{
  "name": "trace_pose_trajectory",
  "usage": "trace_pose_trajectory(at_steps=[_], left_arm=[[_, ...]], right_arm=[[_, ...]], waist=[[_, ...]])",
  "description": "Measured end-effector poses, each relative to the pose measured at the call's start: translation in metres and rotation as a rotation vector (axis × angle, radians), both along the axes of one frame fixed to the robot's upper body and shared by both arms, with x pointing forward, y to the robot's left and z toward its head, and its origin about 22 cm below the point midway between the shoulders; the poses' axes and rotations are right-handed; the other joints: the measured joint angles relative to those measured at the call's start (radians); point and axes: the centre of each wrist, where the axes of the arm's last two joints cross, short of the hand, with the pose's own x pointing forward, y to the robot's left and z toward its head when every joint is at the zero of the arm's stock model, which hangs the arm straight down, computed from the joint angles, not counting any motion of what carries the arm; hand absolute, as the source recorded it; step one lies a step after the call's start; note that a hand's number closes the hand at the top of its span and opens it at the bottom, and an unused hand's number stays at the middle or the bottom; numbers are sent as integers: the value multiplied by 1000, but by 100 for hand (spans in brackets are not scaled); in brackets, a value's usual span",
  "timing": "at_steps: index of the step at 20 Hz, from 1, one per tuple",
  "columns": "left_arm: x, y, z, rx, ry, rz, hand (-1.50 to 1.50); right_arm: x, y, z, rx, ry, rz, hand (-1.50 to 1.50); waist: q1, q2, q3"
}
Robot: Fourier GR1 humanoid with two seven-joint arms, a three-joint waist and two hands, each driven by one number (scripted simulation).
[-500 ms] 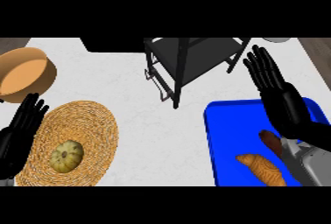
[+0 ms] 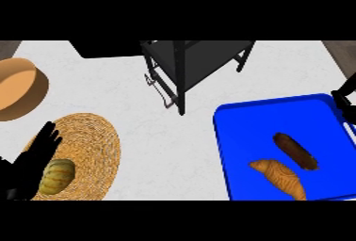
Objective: Pick the sweet potato from the tray and place it in the tiered shelf
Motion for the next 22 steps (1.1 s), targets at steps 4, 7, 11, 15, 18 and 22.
trace_pose_trajectory(at_steps=[4, 7, 11, 15, 18, 22], left_arm=[[17, -11, 2, -6, 65, -7, 0], [27, -15, 4, -10, 91, -15, 0], [32, -21, 4, -8, 106, -14, 0], [37, -22, 6, -6, 121, -14, 0], [35, -20, 6, -11, 126, -9, 0], [37, -22, 6, -10, 128, 0, 0]], right_arm=[[-13, -59, -6, -81, 50, -31, -150], [-26, -88, -3, -142, 87, 29, -150], [-41, -103, 10, -232, 179, 123, -150], [-50, -96, 22, -319, 251, 185, -150], [-55, -74, 30, -402, 299, 207, -150], [-64, -41, 26, -487, 323, 160, -150]], waist=[[23, -3, 9], [34, -6, 10], [39, -12, 10], [38, -16, 8], [33, -19, 7], [27, -21, 7]])
